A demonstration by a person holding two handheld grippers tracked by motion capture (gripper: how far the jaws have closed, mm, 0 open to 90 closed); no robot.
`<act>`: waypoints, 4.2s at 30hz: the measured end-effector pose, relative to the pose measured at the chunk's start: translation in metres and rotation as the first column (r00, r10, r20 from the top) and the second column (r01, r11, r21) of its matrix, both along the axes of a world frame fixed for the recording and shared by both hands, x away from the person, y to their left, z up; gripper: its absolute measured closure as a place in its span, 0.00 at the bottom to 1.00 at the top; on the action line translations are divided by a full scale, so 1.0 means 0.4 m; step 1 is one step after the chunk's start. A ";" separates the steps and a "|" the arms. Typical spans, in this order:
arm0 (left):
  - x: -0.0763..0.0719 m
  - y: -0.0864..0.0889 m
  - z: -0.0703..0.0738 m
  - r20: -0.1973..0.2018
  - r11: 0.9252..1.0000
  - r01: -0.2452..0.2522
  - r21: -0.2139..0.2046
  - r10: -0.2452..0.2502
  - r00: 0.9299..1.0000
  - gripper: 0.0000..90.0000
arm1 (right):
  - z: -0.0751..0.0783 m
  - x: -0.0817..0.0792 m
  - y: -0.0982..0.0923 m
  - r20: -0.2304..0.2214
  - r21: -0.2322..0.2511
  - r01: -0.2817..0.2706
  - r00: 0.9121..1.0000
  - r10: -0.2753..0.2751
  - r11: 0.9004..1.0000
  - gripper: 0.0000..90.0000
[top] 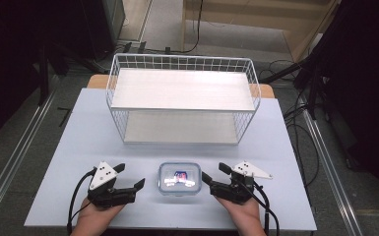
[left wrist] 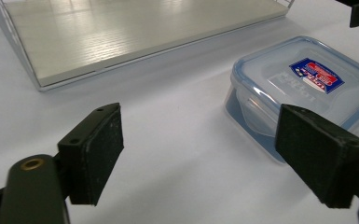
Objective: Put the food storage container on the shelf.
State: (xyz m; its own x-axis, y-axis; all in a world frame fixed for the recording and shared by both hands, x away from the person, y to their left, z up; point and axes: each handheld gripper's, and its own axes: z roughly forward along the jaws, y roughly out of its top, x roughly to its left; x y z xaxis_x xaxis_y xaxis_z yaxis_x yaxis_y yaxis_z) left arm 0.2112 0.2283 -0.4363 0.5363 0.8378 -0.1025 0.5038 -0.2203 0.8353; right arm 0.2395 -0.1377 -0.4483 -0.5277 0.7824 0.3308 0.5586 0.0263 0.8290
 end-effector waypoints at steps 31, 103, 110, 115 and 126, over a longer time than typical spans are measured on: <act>0.049 -0.134 -0.043 -0.173 0.979 0.142 -0.145 -0.167 0.971 0.20 | -0.028 -0.002 0.061 -0.079 -0.015 -0.110 0.991 0.109 0.994 0.25; 0.023 -0.118 -0.049 -0.148 0.961 0.182 -0.207 -0.215 0.965 0.54 | -0.049 -0.030 0.045 -0.115 0.147 -0.157 0.978 0.175 0.977 0.56; 0.015 -0.123 -0.045 -0.098 0.963 0.182 -0.198 -0.205 0.974 0.53 | -0.041 -0.033 0.046 -0.072 0.126 -0.161 0.983 0.170 0.979 0.56; 0.009 -0.123 -0.035 -0.045 0.965 0.188 -0.180 -0.199 0.979 0.53 | -0.032 -0.037 0.048 -0.014 0.115 -0.160 0.987 0.163 0.980 0.55; -0.010 -0.134 -0.006 0.055 0.966 0.190 -0.173 -0.183 0.982 0.53 | 0.001 -0.052 0.047 0.100 0.090 -0.158 0.984 0.149 0.983 0.54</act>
